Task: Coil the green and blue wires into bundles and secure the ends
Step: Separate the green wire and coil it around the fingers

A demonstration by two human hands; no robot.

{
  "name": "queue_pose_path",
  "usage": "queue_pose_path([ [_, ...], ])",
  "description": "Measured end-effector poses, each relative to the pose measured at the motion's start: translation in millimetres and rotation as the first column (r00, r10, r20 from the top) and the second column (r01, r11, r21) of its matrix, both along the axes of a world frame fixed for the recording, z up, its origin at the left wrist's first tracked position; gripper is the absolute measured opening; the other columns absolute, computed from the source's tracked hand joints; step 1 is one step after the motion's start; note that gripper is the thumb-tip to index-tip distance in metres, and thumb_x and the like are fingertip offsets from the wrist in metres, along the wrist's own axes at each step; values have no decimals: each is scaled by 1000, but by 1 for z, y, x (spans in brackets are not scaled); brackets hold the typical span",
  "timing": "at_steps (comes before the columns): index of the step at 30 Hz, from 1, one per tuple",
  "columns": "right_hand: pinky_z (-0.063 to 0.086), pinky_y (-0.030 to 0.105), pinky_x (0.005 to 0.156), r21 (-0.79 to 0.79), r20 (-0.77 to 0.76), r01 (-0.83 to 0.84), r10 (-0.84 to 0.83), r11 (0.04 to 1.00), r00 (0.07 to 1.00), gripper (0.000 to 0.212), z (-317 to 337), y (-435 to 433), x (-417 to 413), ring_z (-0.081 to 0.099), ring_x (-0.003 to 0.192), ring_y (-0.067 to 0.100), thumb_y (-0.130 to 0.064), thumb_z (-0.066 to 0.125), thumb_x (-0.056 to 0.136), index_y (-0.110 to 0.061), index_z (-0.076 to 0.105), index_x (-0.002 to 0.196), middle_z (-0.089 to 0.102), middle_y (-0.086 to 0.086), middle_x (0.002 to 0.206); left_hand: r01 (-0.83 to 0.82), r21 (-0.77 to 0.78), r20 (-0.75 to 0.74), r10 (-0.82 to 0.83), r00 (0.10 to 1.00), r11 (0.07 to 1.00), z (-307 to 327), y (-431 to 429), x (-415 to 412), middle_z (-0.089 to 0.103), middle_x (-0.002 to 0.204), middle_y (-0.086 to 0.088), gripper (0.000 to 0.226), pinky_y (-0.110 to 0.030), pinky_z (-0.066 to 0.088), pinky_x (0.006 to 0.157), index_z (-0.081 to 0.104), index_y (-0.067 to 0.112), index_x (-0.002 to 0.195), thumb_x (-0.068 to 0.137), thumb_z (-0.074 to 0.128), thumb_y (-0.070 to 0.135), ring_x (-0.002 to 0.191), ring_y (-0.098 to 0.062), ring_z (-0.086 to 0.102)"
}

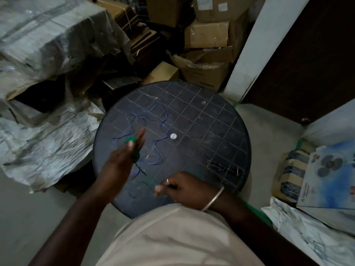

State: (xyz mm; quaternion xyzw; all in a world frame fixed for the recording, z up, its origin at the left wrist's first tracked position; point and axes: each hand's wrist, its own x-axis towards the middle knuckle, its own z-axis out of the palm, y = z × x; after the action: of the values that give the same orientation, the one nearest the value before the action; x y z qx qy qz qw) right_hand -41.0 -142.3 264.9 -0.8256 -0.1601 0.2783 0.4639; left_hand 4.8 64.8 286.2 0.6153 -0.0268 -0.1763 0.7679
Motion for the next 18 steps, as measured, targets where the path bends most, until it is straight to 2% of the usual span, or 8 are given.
queue_pose_path([
  [3, 49, 38, 59, 126, -16, 55, -54, 991, 998, 30, 24, -10, 4, 56, 59, 35, -44, 55, 92, -24, 72, 77, 66, 26, 73, 105, 477, 54, -149, 987, 872, -22, 7, 0, 69, 124, 17, 40, -22, 35, 110, 57, 25, 138, 101, 48, 39, 125, -5, 58],
  [6, 28, 21, 41, 327, -179, 354, -310, 876, 934, 30, 51, -37, 23, 31, 45, 16, -25, 57, 95, -19, 65, 67, 35, 19, 54, 332, 295, -225, -272, 936, 896, -30, 15, -9, 60, 49, -1, 54, -40, 50, 82, 73, 24, 119, 84, 58, 62, 45, -18, 57],
  [8, 21, 17, 39, 342, -233, 480, -422, 808, 876, 30, 52, -53, 37, 24, 39, 10, -21, 54, 99, -10, 64, 73, 28, 5, 48, 436, -34, -358, -419, 835, 899, -24, 21, -15, 34, 36, 4, 60, -41, 55, 78, 71, 3, 117, 89, 57, 54, 34, -12, 36],
  [11, 27, 18, 40, 252, -148, 541, -520, 803, 841, 26, 27, -51, 46, 30, 38, 4, -24, 63, 95, -14, 65, 71, 37, -7, 41, 263, -741, -214, -589, 779, 618, 1, 20, -23, 43, 44, -5, 58, -40, 48, 96, 49, -12, 134, 107, 27, 34, 45, -19, 44],
  [13, 41, 23, 51, 201, -27, 487, -492, 850, 870, 29, 13, -39, 40, 43, 49, 0, -27, 67, 93, -15, 68, 67, 52, -3, 46, 77, -872, -176, -455, 873, 484, 14, 15, -18, 70, 107, -26, 57, -41, 24, 119, 37, 1, 148, 108, 15, 35, 101, -33, 64],
  [14, 43, 25, 54, 170, 11, 419, -427, 892, 904, 31, 10, -31, 33, 44, 51, 0, -29, 66, 93, -13, 70, 67, 52, 1, 48, 10, -898, -176, -382, 907, 439, 20, 13, -15, 48, 144, -29, 55, -41, 10, 123, 34, 7, 151, 109, 14, 36, 136, -35, 44],
  [16, 38, 21, 53, 121, 13, 237, -240, 964, 971, 33, 14, -15, 14, 41, 48, -1, -33, 62, 95, -12, 74, 72, 52, -2, 47, -48, -877, -188, -251, 950, 477, 23, 8, -6, 16, 162, -24, 50, -40, 2, 124, 33, 12, 152, 110, 20, 35, 152, -31, 11],
  [18, 49, 28, 61, 91, 12, 82, -84, 992, 996, 30, 22, -1, -1, 59, 57, 3, -37, 60, 95, -14, 77, 85, 71, 0, 65, -40, -582, -117, -35, 992, 812, 18, 8, -3, 30, 160, -14, 48, -39, 13, 123, 38, 13, 151, 107, 33, 33, 151, -24, 21],
])
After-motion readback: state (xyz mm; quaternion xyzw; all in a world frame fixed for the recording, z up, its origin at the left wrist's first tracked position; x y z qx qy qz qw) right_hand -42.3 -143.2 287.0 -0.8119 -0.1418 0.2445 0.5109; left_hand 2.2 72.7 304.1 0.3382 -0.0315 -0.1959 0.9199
